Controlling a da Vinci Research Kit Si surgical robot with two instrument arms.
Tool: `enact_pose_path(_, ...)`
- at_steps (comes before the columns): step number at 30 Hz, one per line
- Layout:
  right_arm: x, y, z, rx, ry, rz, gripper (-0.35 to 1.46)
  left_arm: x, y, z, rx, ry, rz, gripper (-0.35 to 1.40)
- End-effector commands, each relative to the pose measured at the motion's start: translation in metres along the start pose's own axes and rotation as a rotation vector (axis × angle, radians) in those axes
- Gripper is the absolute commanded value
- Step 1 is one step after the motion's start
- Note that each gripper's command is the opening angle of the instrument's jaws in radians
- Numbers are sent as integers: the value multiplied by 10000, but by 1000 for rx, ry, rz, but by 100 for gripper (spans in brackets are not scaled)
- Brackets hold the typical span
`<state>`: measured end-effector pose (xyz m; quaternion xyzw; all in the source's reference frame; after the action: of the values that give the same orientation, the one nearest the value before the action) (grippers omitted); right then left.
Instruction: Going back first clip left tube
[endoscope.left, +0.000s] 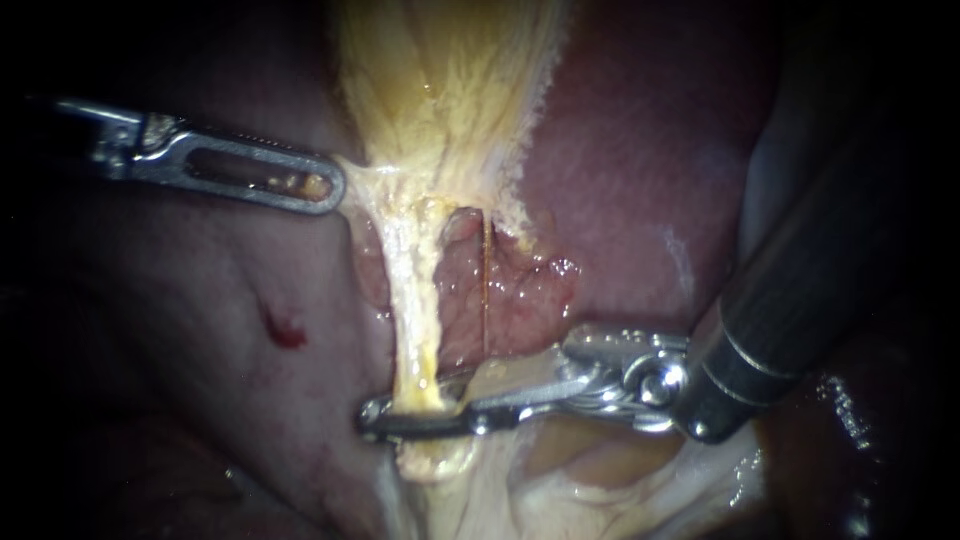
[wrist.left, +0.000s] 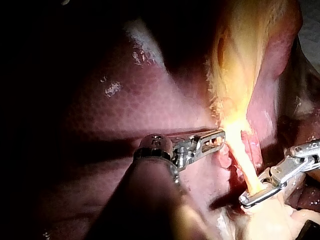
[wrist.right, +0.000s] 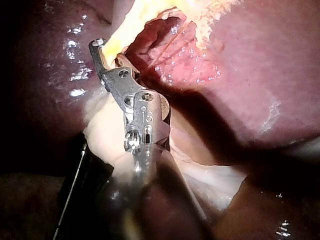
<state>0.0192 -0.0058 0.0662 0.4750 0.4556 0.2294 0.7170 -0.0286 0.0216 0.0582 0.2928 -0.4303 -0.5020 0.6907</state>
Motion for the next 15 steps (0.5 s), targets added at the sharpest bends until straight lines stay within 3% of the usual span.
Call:
enact_pose_path(1,0,0,0,0,0,-1,-35,0,0,0,0,-1,0,-35)
enact_pose_path(8,-2,1,0,11,-7,10,-35,0,0,0,-1,-1,0,-35)
enact_pose_path(9,-3,1,0,14,-3,3,-24,0,0,0,-1,-1,0,-35)
enact_pose_path(12,-2,4,4,16,8,-63,31,0,0,0,-1,-1,0,-35)
enact_pose_path(15,1,8,7,-7,21,-121,45,0,0,0,-1,-1,0,-35)
